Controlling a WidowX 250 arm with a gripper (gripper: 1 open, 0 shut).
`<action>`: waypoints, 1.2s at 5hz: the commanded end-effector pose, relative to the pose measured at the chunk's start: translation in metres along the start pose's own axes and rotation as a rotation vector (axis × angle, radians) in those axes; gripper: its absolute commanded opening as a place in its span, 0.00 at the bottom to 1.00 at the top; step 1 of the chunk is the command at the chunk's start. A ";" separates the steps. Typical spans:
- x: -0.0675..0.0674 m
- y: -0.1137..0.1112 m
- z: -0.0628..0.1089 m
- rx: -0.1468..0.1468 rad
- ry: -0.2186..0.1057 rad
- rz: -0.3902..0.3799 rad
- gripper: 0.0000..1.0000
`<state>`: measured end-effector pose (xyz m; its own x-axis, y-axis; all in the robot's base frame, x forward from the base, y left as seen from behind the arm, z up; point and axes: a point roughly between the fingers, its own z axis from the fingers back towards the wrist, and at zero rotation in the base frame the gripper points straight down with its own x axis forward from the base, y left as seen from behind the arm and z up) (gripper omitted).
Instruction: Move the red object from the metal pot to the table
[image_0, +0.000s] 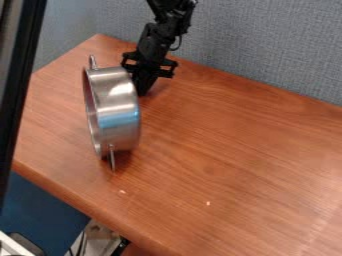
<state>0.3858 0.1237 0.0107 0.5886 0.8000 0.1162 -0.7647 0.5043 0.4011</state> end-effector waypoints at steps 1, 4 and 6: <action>-0.005 -0.004 0.008 -0.014 0.038 0.061 0.00; -0.012 0.016 0.006 -0.062 0.174 0.150 0.00; -0.017 0.014 0.028 -0.071 0.237 0.248 0.00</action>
<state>0.3627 0.1085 0.0224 0.3000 0.9529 -0.0456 -0.8839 0.2956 0.3625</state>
